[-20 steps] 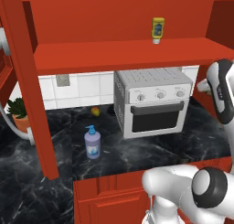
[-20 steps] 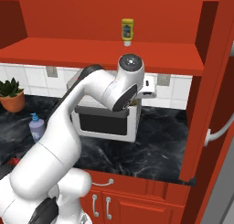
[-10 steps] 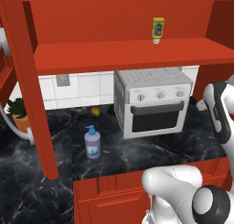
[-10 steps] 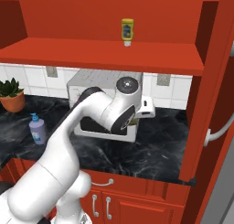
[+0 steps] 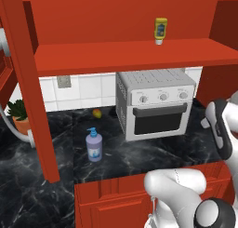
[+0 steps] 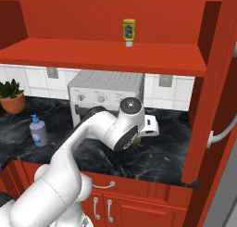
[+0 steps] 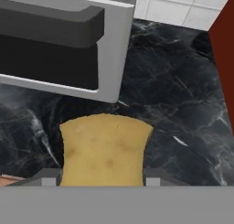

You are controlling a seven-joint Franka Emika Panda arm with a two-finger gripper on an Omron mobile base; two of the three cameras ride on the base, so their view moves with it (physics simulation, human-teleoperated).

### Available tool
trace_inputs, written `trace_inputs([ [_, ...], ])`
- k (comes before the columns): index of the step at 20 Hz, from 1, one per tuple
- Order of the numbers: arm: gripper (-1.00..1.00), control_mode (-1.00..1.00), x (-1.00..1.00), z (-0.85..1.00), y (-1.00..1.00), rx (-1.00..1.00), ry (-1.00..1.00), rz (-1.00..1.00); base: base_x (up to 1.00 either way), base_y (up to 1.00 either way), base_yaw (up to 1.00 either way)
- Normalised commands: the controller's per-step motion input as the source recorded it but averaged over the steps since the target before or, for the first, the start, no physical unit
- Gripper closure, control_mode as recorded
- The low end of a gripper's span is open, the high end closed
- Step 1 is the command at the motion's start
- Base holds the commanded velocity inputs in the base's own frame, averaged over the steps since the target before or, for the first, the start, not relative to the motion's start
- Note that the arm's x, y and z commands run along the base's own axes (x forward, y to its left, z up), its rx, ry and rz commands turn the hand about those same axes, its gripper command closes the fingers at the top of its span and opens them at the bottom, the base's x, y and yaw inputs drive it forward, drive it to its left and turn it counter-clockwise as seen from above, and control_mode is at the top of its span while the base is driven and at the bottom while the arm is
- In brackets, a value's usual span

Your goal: Pick the soap dispenser and sponge from the cabinet and place them on the counter.

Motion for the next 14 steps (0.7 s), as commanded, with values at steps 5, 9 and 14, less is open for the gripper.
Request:
trace_inputs([
  [5, 1.00, -1.00, 0.03, -0.32, 0.00, 0.00, 0.00, 0.03, 0.00, 0.00, 0.00],
  [9, 1.00, -1.00, 0.00, -0.25, -0.03, 0.00, 0.00, 0.03, 0.00, 0.00, 0.00],
  [14, 1.00, -1.00, 0.00, -0.31, -0.08, 0.00, 0.00, 0.01, 0.00, 0.00, 0.00],
])
